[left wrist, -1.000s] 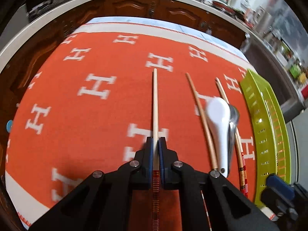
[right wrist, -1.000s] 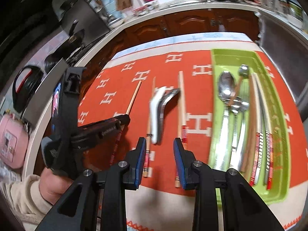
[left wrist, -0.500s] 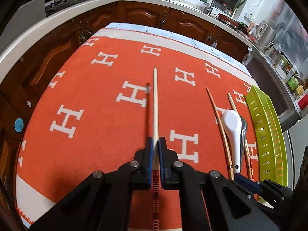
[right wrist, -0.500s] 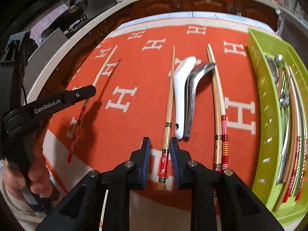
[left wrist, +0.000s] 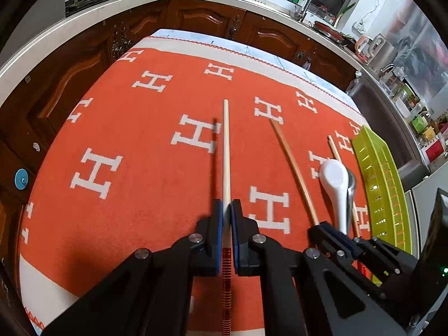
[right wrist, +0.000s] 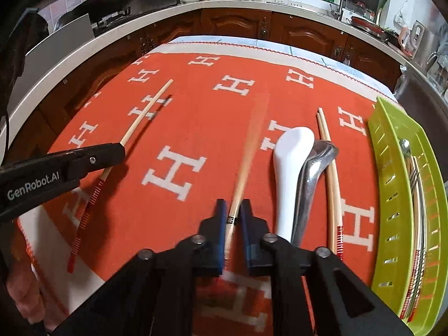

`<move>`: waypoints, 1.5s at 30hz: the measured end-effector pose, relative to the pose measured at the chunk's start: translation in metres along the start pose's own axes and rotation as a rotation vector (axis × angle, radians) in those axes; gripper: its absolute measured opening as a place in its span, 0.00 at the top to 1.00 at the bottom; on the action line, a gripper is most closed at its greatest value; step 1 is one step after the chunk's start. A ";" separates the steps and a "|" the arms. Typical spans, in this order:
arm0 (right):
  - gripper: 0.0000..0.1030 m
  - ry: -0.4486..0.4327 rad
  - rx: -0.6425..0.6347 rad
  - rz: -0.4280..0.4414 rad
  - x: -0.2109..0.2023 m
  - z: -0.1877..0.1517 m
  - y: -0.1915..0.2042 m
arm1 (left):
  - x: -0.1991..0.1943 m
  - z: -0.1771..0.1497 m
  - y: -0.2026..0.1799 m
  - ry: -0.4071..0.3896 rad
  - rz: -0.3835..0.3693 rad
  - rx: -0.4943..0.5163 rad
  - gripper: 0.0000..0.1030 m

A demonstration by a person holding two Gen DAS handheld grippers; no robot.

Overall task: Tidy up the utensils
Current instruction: 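Carry both chopsticks into the green tray and open both tools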

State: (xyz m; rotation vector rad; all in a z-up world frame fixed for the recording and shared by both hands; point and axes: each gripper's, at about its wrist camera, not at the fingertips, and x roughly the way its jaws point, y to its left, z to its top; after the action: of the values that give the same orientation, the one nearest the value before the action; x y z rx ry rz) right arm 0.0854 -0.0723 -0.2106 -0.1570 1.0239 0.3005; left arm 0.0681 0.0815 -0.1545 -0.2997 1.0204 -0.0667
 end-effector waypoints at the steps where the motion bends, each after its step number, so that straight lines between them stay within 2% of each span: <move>1: 0.94 0.005 0.008 0.009 -0.003 -0.002 -0.001 | -0.002 0.001 -0.002 0.001 -0.009 0.000 0.97; 7: 0.95 -0.008 0.165 0.151 -0.035 -0.005 -0.033 | -0.015 0.010 -0.027 0.007 -0.069 0.018 0.97; 13: 0.95 -0.068 0.334 0.184 -0.083 -0.010 -0.091 | -0.026 0.022 -0.083 0.021 -0.145 0.086 0.97; 17: 0.95 -0.108 0.430 0.151 -0.115 -0.022 -0.143 | -0.025 0.023 -0.137 0.050 -0.201 0.150 0.97; 21: 0.95 -0.129 0.501 0.083 -0.135 -0.037 -0.191 | -0.012 0.021 -0.192 0.081 -0.239 0.205 0.97; 27: 0.94 -0.106 0.569 0.031 -0.137 -0.057 -0.240 | 0.022 0.007 -0.255 0.158 -0.239 0.269 0.97; 33: 0.93 -0.042 0.573 0.009 -0.111 -0.069 -0.261 | 0.043 -0.003 -0.282 0.202 -0.218 0.298 0.97; 36: 0.88 -0.027 0.593 -0.004 -0.104 -0.073 -0.272 | 0.051 -0.005 -0.290 0.217 -0.215 0.304 0.97; 38: 0.80 -0.051 0.600 0.019 -0.107 -0.076 -0.277 | 0.055 -0.007 -0.295 0.224 -0.212 0.309 0.97; 45: 0.79 -0.118 0.636 -0.021 -0.125 -0.081 -0.290 | 0.072 -0.010 -0.312 0.268 -0.228 0.298 0.97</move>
State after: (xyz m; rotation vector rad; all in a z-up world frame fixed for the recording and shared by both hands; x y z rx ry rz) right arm 0.0516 -0.3899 -0.1483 0.4198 0.9552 -0.0440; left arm 0.1237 -0.2335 -0.1321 -0.1347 1.2202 -0.4714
